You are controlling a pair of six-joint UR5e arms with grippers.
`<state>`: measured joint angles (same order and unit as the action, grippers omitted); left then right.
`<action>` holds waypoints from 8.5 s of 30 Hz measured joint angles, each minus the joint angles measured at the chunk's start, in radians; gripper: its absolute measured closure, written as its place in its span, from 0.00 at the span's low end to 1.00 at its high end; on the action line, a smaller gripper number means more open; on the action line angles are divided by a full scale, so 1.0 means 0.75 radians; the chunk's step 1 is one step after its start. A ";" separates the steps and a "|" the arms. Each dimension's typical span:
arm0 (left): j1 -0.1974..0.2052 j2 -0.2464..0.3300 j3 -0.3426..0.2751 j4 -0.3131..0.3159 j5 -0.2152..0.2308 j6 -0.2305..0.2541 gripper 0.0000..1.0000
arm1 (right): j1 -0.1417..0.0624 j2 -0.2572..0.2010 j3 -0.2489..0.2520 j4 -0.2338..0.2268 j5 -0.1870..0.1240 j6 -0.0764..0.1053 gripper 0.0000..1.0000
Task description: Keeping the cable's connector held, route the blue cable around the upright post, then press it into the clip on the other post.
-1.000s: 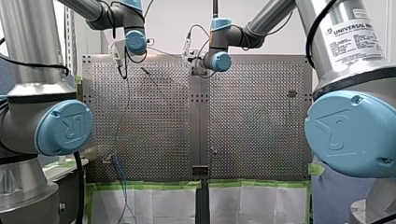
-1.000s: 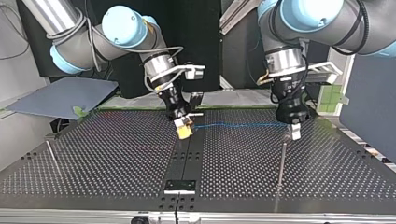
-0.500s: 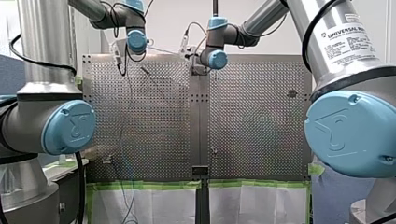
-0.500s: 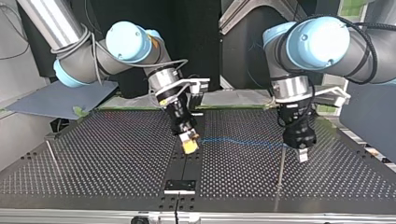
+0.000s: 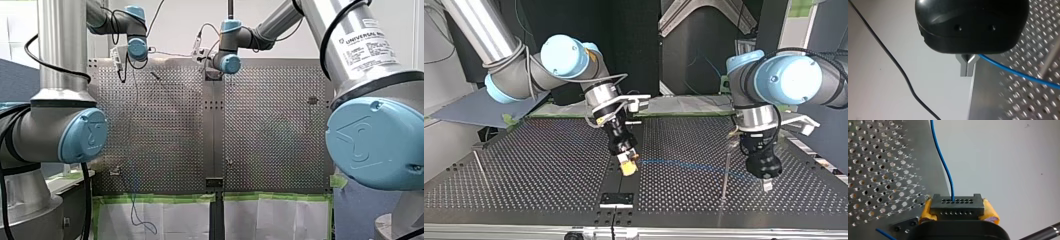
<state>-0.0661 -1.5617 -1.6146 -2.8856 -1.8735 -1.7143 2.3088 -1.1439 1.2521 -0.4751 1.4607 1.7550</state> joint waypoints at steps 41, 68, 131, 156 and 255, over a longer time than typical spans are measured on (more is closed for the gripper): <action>0.135 -0.235 0.040 0.066 0.291 -0.237 1.00 | -0.035 0.137 -0.059 0.023 0.006 -0.093 1.00; 0.096 -0.340 0.040 -0.012 0.249 -0.303 0.64 | 0.000 0.238 -0.020 0.105 0.070 -0.228 1.00; 0.054 -0.389 0.039 -0.066 0.250 -0.320 0.00 | -0.013 0.756 0.237 -0.218 0.210 -0.191 1.00; 0.050 -0.389 0.039 -0.065 0.251 -0.318 0.00 | -0.023 0.930 0.237 -0.307 0.246 -0.171 1.00; 0.028 -0.390 0.039 -0.099 0.223 -0.324 0.00 | -0.242 0.909 0.732 -0.936 0.320 -0.144 1.00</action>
<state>-0.0455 -1.8540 -1.5850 -2.9597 -1.7065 -1.9575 2.1272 -0.4620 1.8014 -1.1774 1.7004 1.6472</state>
